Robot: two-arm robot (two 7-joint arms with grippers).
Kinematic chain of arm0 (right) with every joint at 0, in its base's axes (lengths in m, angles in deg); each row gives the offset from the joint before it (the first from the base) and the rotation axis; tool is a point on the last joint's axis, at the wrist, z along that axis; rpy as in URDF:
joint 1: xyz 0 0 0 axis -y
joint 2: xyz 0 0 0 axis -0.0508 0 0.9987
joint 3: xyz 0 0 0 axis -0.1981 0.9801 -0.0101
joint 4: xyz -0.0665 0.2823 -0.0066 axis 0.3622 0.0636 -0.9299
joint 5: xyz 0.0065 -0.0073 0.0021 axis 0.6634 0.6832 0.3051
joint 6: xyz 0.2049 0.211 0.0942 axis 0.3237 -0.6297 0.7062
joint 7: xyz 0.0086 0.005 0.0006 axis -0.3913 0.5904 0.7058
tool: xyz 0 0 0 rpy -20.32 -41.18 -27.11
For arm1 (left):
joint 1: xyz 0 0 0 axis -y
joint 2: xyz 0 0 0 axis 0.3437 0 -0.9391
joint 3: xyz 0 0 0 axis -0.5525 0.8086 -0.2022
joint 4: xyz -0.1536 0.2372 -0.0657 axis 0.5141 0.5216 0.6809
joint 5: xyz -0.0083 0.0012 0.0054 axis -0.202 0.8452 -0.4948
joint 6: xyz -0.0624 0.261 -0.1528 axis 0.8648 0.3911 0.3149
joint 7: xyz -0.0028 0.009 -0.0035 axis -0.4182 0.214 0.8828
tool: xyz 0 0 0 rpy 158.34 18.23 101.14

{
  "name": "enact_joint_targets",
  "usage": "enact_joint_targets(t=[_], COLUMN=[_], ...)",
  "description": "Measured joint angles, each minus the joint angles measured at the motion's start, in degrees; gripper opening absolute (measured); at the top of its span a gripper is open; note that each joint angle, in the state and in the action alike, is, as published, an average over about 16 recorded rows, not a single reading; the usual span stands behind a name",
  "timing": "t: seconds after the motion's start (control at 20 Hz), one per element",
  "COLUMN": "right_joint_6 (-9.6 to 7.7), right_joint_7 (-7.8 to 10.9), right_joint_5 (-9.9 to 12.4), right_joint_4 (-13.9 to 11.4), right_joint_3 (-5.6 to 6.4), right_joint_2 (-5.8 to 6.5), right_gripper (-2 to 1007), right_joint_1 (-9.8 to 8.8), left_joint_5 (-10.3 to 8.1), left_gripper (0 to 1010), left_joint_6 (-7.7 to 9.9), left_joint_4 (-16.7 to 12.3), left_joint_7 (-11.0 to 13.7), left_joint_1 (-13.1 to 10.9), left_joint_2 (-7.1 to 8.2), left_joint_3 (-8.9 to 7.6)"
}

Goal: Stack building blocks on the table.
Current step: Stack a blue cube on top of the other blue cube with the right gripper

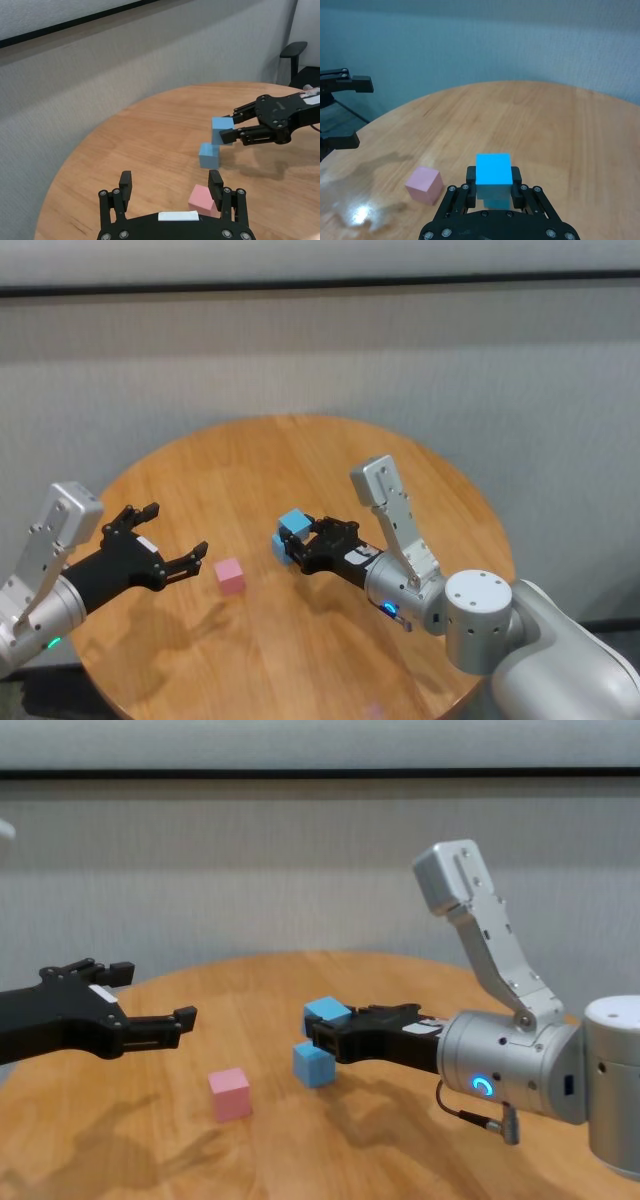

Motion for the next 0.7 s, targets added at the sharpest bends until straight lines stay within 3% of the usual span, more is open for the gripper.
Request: enact_joint_targets(t=[0.7], right_joint_6=[2.09], right_joint_7=[-0.11], right_joint_5=[-2.0], right_joint_4=[6.5], right_joint_3=[-0.67], right_joint_2=[-2.31], right_gripper=[370], right_joint_1=[3.35], left_joint_5=[0.00], left_gripper=[1003], left_joint_6=[0.00], left_joint_4=[0.0], left_joint_7=[0.0], left_joint_1=[0.0], left_joint_2=[0.00], left_joint_3=[0.00])
